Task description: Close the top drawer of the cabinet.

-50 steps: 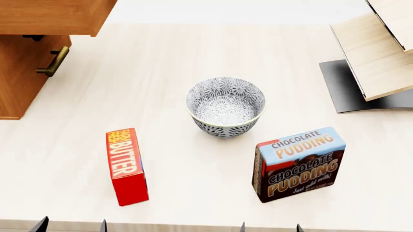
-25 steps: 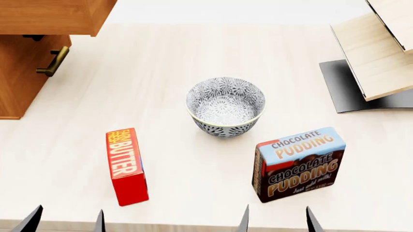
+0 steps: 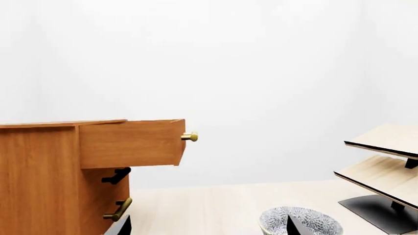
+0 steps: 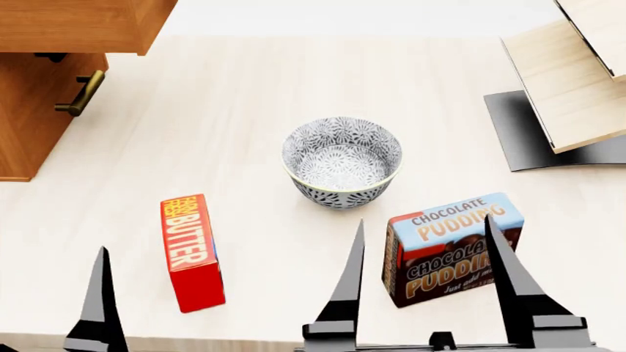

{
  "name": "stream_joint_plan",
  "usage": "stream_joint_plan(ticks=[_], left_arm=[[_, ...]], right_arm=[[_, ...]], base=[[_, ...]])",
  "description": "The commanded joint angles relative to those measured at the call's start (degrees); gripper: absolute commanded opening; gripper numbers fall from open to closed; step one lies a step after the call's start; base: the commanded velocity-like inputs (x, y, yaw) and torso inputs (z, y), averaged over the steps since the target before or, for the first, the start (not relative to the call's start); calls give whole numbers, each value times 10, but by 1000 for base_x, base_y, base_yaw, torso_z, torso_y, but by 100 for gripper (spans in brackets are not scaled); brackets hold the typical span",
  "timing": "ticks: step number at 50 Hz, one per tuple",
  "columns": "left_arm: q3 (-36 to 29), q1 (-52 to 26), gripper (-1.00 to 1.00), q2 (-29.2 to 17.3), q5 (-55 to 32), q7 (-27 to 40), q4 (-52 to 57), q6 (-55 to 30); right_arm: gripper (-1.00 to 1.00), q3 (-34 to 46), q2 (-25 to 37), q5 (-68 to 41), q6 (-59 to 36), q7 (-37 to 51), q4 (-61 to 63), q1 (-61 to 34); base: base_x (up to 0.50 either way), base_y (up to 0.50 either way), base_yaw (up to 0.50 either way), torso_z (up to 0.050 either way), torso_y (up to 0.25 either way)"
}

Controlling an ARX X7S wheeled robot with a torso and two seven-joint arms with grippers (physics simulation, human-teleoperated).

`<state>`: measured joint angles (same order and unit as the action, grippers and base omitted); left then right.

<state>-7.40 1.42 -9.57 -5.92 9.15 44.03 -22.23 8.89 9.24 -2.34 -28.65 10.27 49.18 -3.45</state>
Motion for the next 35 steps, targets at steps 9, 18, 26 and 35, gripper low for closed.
stream_joint_plan(ticks=[9,18,26,35], left_arm=[[-2,-9,100,-16,-6,19,85,-53],[-1,-9,100,-23,-13,26,86,-52],[-4,-13,100,-28,-17,34,94,-60],[-7,-14,100,-34,-21,40,93,-58]], right_arm=[[100,17,12,0,-75,12,93,-28],[100,32,14,12,-98,25,97,-42],[100,27,17,4,-104,28,101,-42],[100,26,20,-8,-103,31,102,-43]], base=[[0,0,0,0,0],[0,0,0,0,0],[0,0,0,0,0],[1,0,0,0,0]])
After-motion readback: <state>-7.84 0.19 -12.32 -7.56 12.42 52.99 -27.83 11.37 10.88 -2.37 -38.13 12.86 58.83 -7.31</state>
